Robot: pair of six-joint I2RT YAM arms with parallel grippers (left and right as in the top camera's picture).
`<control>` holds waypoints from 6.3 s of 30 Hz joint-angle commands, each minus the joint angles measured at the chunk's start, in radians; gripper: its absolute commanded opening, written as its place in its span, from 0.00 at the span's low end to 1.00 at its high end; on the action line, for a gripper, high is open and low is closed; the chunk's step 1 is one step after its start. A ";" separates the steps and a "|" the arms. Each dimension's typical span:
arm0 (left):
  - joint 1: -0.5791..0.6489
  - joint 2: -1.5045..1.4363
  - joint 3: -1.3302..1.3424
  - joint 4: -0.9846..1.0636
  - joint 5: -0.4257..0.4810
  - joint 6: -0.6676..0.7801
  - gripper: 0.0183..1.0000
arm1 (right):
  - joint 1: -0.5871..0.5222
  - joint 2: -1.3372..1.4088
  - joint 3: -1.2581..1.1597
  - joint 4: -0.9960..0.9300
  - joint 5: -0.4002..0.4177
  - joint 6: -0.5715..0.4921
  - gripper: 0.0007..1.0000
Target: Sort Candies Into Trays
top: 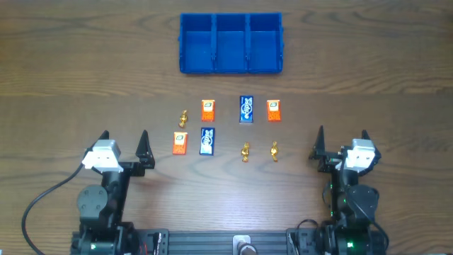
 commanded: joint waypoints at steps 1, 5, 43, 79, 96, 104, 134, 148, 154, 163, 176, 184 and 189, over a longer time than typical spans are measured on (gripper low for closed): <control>0.004 -0.006 -0.016 -0.038 0.017 0.006 1.00 | -0.006 -0.008 -0.001 -0.006 -0.001 -0.015 1.00; 0.004 -0.006 -0.016 -0.038 0.017 0.006 1.00 | -0.006 -0.008 -0.001 -0.006 -0.001 -0.015 1.00; 0.004 -0.006 -0.016 -0.038 0.017 0.006 1.00 | -0.006 -0.008 -0.001 -0.006 -0.001 -0.015 1.00; -0.212 1.289 0.872 -0.483 0.115 0.026 1.00 | -0.006 -0.008 -0.001 -0.006 -0.001 -0.015 1.00; -0.336 1.645 0.919 -0.619 0.016 -0.145 0.99 | -0.006 -0.008 -0.001 -0.006 -0.001 -0.015 1.00; -0.338 1.667 0.918 -0.641 -0.030 -0.164 0.96 | -0.006 -0.008 -0.001 -0.006 -0.001 -0.015 1.00; -0.391 1.721 0.919 -0.598 -0.089 -0.257 0.69 | -0.006 -0.008 -0.001 -0.006 -0.001 -0.015 1.00; -0.393 1.736 0.919 -0.584 -0.081 -0.269 0.49 | -0.006 -0.008 -0.001 -0.006 -0.001 -0.015 1.00; -0.394 1.736 0.919 -0.570 -0.080 -0.269 0.37 | -0.006 -0.008 -0.001 -0.006 -0.001 -0.015 1.00; -0.394 1.717 1.002 -0.574 -0.085 -0.283 0.29 | -0.006 -0.008 -0.001 -0.006 -0.001 -0.015 1.00; -0.358 1.975 1.910 -0.880 -0.217 -0.214 0.26 | -0.006 -0.008 -0.001 -0.006 -0.001 -0.015 1.00; -0.311 2.306 2.348 -1.039 -0.198 -0.199 0.27 | -0.006 -0.008 -0.001 -0.006 -0.001 -0.015 1.00; -0.290 2.385 2.382 -1.025 -0.163 -0.177 0.28 | -0.006 -0.008 -0.001 -0.006 -0.001 -0.015 1.00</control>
